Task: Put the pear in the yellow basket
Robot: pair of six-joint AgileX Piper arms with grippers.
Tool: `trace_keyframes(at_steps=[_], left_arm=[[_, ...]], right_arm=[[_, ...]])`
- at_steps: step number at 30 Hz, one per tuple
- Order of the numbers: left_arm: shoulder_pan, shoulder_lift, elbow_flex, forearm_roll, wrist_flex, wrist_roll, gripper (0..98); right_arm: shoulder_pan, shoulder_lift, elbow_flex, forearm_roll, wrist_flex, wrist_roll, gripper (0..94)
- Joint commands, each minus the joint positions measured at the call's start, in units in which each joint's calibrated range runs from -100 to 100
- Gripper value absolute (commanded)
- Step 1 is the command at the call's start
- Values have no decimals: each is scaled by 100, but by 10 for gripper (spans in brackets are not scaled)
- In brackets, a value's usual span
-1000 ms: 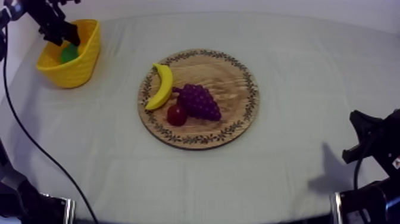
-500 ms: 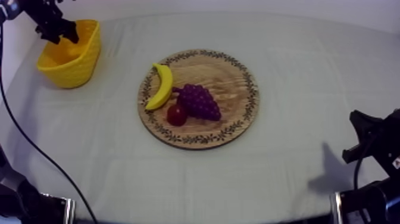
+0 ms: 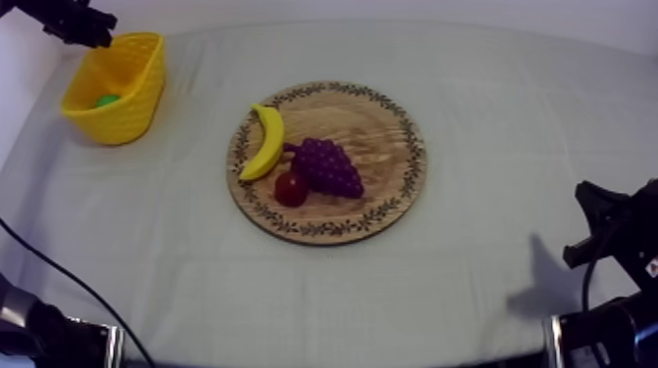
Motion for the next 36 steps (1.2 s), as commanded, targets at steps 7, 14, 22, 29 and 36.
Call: trace_keyframes(at_steps=[7,14,22,29,36], left_arm=[[61,-1478,1356,126,-595,29,71],[234,-2656,2679,154,-1258,-78,14],[468,-4118,4463,173,-2128,-12,1],[705,-5670,6114,147,-2851,-174,0],[885,-7405,7595,135,-3306,-451,0]], right_arm=[[-3,-4,0,-1,1,-2,4],[-3,-4,0,-1,1,-2,4],[-3,-4,0,-1,1,-2,4],[-3,-4,0,-1,1,-2,4],[-3,-4,0,-1,1,-2,4]])
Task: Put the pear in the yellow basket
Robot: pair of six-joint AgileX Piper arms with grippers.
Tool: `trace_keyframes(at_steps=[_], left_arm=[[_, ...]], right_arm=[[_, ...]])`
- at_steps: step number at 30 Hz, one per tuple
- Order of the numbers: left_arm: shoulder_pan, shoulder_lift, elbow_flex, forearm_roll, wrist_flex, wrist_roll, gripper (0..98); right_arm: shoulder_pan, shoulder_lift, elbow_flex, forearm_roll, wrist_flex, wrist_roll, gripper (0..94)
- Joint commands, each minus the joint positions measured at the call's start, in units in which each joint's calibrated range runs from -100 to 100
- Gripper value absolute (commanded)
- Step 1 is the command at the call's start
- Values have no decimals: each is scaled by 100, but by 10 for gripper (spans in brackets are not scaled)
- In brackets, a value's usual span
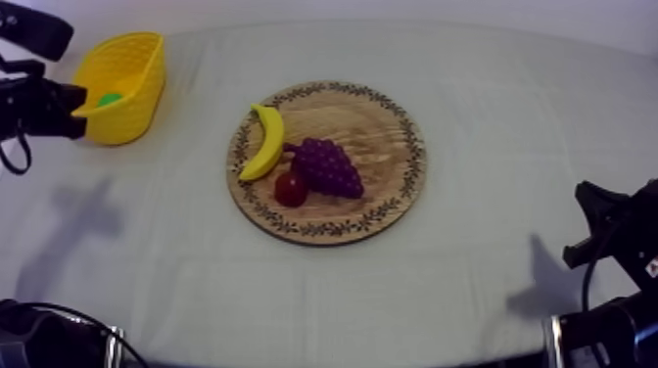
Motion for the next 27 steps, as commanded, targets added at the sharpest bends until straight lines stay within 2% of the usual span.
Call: trace_keyframes(at_steps=[1,10,14,20,24,27], left_arm=[[15,-1053,830,-2,-82,-78,0],[-15,-3037,2475,32,-306,-388,0],[19,-3745,3015,29,-315,-352,0],[26,-4663,3636,-71,-312,-2,0],[12,-5070,3840,-365,-106,474,0],[0,-5313,3841,-538,130,709,0]], right_arm=[[-3,-4,0,-1,1,-3,4],[-3,-4,0,-1,1,-3,4],[-3,-4,0,-1,1,-3,4],[-3,-4,0,-1,1,-3,4],[-3,-4,0,-1,1,-3,4],[-3,-4,0,-1,1,-3,4]])
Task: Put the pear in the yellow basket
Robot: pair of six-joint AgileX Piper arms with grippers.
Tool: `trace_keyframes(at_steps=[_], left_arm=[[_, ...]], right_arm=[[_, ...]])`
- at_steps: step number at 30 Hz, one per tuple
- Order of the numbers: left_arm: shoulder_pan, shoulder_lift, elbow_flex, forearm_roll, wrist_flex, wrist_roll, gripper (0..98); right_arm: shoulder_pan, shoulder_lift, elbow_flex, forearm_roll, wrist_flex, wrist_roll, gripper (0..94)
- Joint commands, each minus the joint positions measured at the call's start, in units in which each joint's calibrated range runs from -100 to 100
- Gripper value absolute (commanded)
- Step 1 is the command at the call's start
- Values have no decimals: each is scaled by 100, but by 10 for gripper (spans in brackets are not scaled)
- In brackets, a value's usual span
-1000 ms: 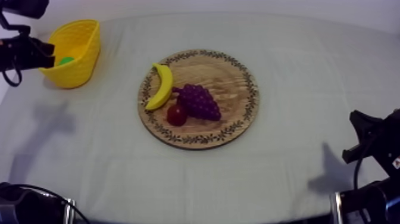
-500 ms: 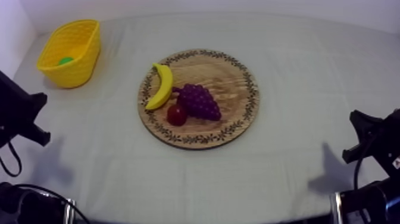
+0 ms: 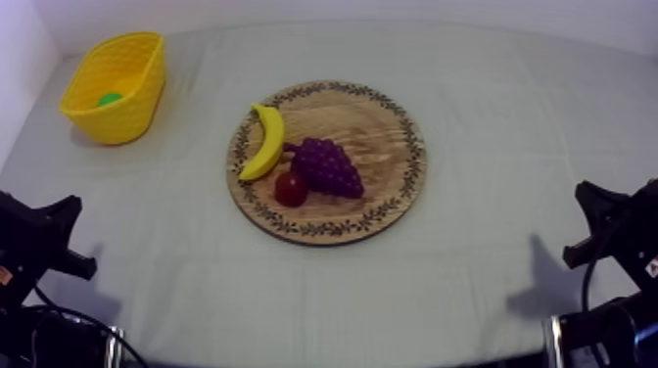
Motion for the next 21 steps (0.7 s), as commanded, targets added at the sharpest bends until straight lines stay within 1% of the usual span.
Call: trace_keyframes(at_steps=[1,4,10,13,18,21], left_arm=[[-2,-245,-24,-107,217,300,0],[22,-438,-32,-196,421,423,1],[17,-527,-27,-340,498,766,0],[1,-535,-26,-360,502,952,0],[-6,-539,-26,-369,500,1454,0],[-7,-539,-26,-370,498,1625,0]], right_arm=[[-3,-4,0,-1,1,-4,4],[-4,-4,0,-1,1,-3,4],[-3,-4,0,-1,1,-4,4],[-3,-4,0,-1,1,-4,4],[-3,-4,0,-1,1,-4,4],[-3,-4,0,-1,1,-4,4]])
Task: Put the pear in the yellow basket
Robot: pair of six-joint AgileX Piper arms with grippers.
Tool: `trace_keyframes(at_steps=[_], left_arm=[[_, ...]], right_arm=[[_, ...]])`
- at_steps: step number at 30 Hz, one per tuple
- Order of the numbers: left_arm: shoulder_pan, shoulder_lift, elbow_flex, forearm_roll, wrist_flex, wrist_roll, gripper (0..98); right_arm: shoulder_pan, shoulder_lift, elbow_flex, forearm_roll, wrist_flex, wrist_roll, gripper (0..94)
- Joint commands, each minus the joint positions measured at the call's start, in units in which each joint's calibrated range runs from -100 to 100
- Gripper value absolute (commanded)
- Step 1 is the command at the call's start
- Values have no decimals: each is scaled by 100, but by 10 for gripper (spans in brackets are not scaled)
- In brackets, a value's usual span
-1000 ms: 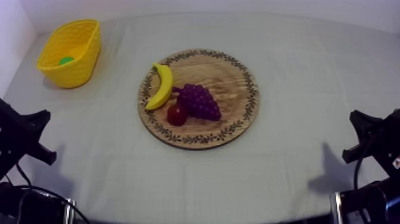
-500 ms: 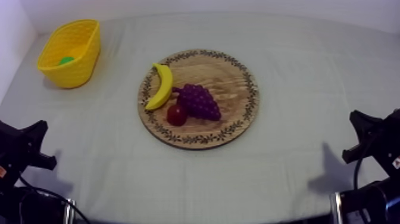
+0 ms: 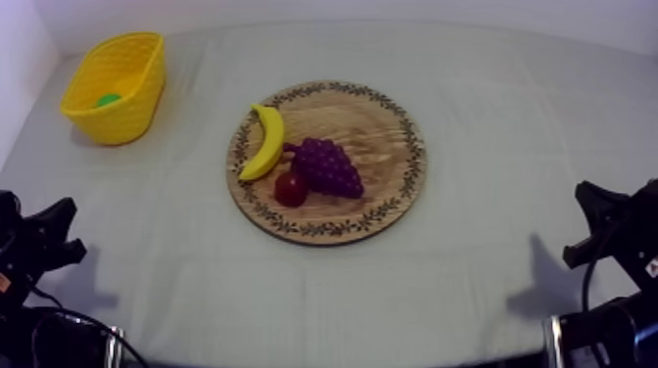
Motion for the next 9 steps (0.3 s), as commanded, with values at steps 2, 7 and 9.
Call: trace_keyframes(at_steps=[2,7,9], left_arm=[[-2,0,2,0,-4,220,0],[-2,0,2,0,-5,297,0],[-3,0,2,0,-5,307,0]], right_arm=[[0,-4,0,-1,1,4,4],[0,-4,0,-1,1,6,4],[0,-4,0,-1,1,5,4]])
